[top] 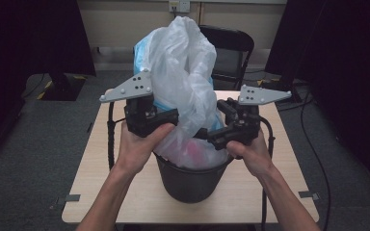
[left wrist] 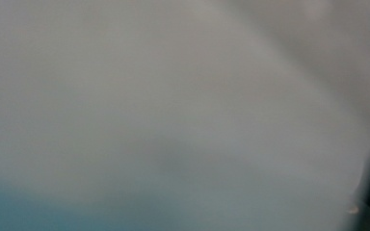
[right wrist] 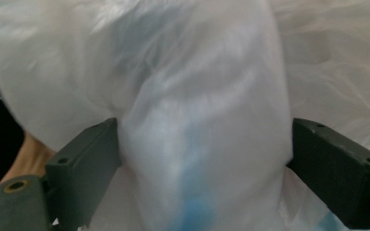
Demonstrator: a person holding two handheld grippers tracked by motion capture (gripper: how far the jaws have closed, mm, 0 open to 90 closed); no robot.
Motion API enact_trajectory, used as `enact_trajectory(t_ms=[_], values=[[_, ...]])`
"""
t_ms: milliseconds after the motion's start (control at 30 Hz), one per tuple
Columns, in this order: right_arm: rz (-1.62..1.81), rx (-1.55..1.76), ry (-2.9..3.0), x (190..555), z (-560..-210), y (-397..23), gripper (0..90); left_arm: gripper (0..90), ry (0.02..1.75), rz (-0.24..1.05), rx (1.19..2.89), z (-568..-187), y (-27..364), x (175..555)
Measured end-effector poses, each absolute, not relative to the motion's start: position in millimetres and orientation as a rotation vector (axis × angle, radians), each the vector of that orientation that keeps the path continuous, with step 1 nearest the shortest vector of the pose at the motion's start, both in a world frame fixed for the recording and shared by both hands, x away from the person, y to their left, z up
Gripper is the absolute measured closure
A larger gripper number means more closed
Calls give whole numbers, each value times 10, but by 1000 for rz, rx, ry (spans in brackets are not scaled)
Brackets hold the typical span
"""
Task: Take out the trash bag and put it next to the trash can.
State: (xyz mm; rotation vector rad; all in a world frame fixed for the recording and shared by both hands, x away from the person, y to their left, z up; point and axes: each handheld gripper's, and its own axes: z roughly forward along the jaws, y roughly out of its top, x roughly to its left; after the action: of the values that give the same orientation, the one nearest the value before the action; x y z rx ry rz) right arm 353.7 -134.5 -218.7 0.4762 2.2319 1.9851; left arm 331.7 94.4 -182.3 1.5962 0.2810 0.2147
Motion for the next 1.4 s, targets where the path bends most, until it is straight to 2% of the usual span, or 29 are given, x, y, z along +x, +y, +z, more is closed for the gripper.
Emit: enact_trajectory(t_ms=[367, 500, 700, 800, 867, 933, 1000, 1133, 1400], values=[[1984, 478, 2201, 3607, -2212, -1282, 92, 890, 261, 176, 1589, -1810, 828, 3327], [1992, 435, 2205, 3599, -2204, -1306, 308, 891, 244, 141, 1579, -1829, 826, 3344], [2038, 374, 2230, 3577, -2188, -1315, 729, 889, 257, 135, 1583, -1851, 842, 3381], [2027, 393, 2248, 3585, -2176, -1313, 853, 867, 269, 127, 1578, -1886, 868, 3413], [2027, 413, 2246, 3604, -2165, -1321, 876, 814, 282, 133, 1568, -1901, 886, 3412], [2046, 444, 2223, 3641, -2144, -1349, 885, 681, 315, 156, 1560, -1908, 915, 3416], [2045, 459, 2214, 3658, -2133, -1359, 887, 635, 319, 170, 1562, -1906, 928, 3414], [2031, 483, 2197, 3682, -2125, -1371, 889, 483, 380, 246, 1563, -1897, 1009, 3401], [2072, 507, 2157, 3743, -2124, -1403, 890, 381, 395, 262, 1562, -1911, 1127, 3389]])
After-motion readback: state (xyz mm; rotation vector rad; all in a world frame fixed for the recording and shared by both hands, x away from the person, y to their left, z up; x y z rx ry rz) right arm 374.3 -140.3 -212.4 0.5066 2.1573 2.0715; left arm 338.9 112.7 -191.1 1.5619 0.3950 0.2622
